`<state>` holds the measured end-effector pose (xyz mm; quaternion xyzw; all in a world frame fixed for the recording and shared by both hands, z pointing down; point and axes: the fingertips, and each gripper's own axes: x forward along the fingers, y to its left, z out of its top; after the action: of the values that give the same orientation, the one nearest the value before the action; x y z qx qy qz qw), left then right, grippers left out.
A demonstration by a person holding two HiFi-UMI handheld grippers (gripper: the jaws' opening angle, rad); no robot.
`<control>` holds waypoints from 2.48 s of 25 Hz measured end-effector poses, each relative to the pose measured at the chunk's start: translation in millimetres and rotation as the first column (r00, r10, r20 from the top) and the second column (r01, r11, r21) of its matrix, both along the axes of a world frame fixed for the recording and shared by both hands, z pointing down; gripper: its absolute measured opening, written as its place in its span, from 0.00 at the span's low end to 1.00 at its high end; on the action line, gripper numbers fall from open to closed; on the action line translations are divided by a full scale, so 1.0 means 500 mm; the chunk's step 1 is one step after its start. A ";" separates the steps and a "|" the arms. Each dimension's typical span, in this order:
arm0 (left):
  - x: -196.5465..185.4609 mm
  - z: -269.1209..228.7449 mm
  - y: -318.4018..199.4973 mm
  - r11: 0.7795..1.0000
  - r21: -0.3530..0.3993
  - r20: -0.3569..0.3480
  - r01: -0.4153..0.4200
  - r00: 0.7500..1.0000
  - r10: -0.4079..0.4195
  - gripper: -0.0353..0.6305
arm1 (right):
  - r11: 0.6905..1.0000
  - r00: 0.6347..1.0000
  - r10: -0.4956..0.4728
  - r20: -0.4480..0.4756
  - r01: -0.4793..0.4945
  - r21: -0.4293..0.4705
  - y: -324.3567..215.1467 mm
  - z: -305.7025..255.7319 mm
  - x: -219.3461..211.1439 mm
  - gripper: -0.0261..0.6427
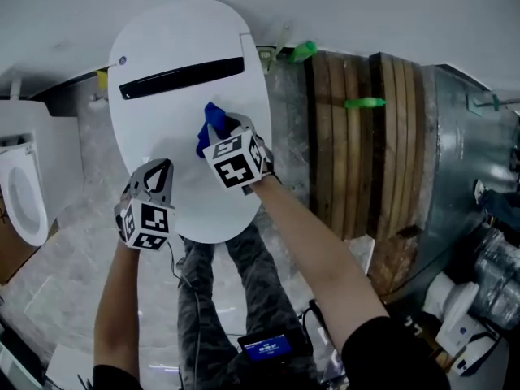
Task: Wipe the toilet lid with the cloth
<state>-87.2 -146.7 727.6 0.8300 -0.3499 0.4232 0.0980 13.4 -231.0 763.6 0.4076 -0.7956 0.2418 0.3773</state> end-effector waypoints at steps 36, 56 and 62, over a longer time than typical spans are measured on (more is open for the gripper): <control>-0.230 0.035 0.172 0.992 -0.115 -0.111 0.057 0.991 -0.070 0.07 | 0.969 0.971 -0.238 -0.006 0.238 -0.067 0.206 0.028 -0.316 0.18; 0.180 0.030 0.129 0.986 -0.146 -0.099 -0.077 0.993 0.063 0.07 | 0.989 0.993 0.087 0.075 -0.077 -0.125 0.157 0.032 0.217 0.19; 0.216 0.039 0.141 0.984 -0.172 -0.112 -0.051 0.993 0.031 0.07 | 0.986 0.991 0.117 0.071 -0.107 -0.128 0.182 0.044 0.254 0.19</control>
<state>20.7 -76.4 747.2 0.8470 -0.2883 0.4084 0.1807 140.3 -140.2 785.4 0.4179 -0.7690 0.3272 0.3562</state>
